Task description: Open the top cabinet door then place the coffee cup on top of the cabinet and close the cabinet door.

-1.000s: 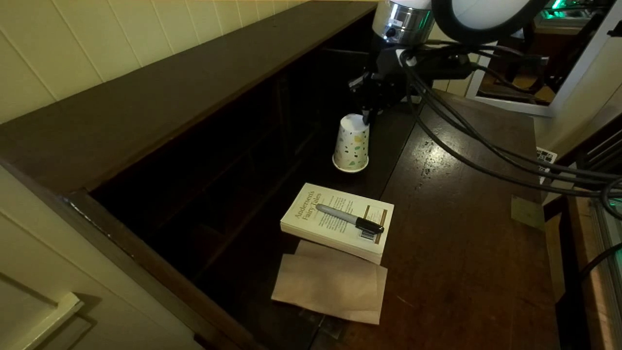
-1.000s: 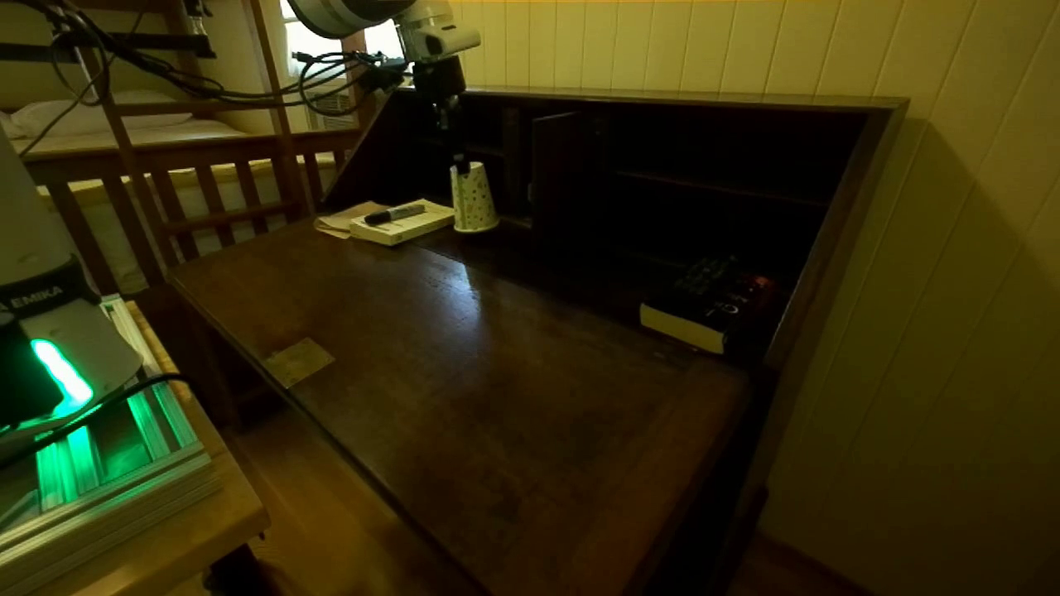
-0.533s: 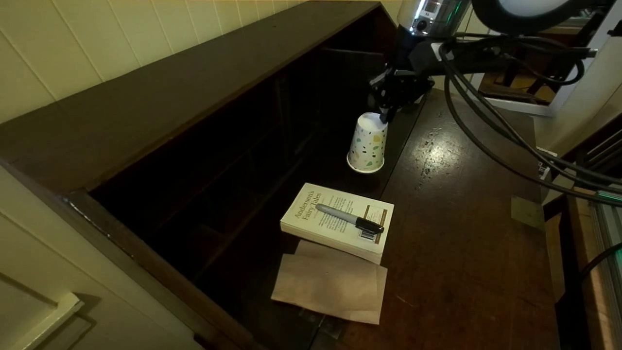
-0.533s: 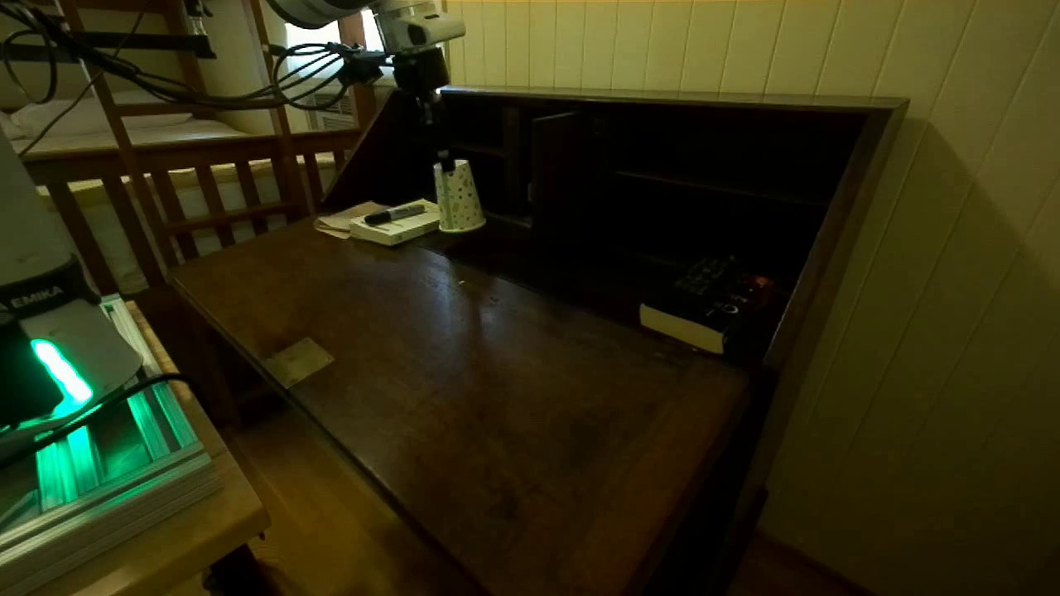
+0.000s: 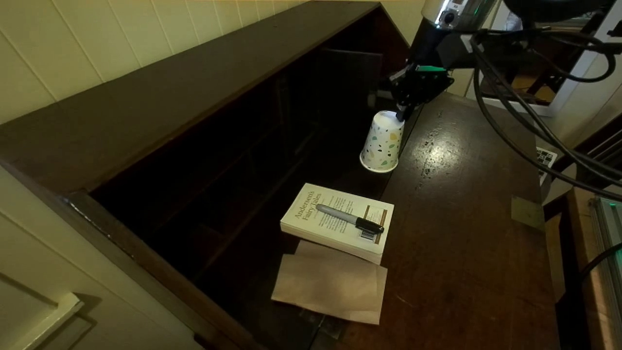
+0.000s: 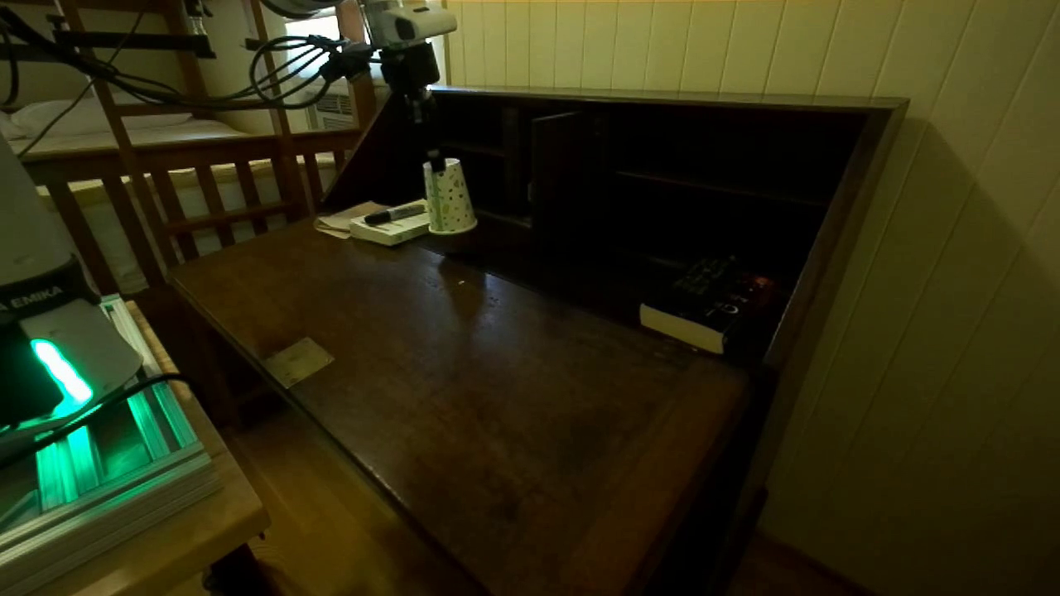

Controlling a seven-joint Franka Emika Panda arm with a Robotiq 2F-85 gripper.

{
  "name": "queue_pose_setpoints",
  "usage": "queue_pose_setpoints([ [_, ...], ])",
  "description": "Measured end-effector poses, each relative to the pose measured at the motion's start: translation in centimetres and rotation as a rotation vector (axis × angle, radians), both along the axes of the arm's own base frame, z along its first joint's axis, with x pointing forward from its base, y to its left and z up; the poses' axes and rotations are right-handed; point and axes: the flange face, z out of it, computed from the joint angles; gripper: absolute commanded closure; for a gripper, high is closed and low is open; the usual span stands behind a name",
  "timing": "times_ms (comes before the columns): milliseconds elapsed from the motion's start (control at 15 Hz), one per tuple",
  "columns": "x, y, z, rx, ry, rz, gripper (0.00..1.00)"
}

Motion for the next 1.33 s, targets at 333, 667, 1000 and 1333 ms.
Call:
queue_pose_setpoints([
  [333,-1.6,-2.1,0.1,0.020,-0.004,-0.059,0.98],
  [667,-1.8,-2.6,1.6,0.028,-0.038,-0.080,0.98],
  [1000,-1.8,-2.7,3.8,0.041,-0.088,-0.096,0.98],
  [1333,-1.1,-3.2,8.0,0.032,-0.175,-0.102,0.98],
])
